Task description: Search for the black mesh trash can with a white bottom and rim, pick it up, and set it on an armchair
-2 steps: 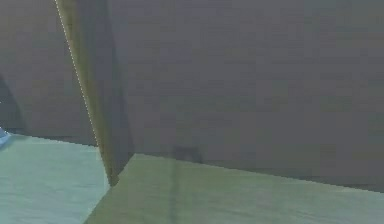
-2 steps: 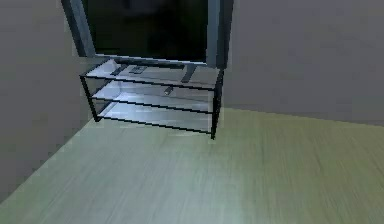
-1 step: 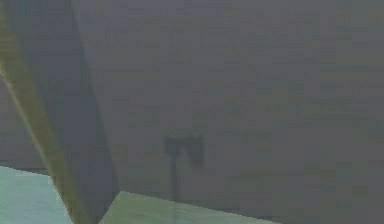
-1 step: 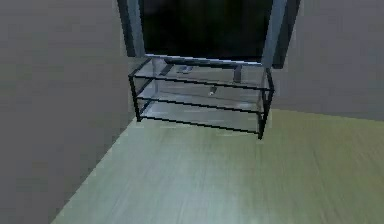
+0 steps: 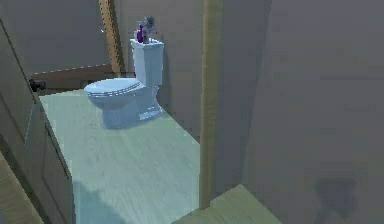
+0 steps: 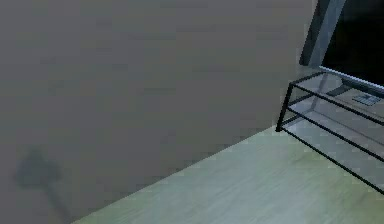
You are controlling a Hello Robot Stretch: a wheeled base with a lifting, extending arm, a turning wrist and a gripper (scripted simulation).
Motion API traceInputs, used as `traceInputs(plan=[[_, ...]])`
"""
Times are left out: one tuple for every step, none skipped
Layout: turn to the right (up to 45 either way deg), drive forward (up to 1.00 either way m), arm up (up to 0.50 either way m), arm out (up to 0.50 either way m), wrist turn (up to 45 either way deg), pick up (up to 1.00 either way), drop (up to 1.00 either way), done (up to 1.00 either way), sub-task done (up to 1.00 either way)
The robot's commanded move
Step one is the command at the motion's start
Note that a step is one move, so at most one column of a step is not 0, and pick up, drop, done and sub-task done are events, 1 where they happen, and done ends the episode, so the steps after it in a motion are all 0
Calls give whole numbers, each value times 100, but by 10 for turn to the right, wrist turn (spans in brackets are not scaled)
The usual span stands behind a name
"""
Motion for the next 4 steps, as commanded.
traceInputs(plan=[[-60,0,0,0,0,0,0,0,0],[0,55,0,0,0,0,0,0,0],[-330,0,0,0,0,0,0,0,0],[0,100,0,0,0,0,0,0,0]])
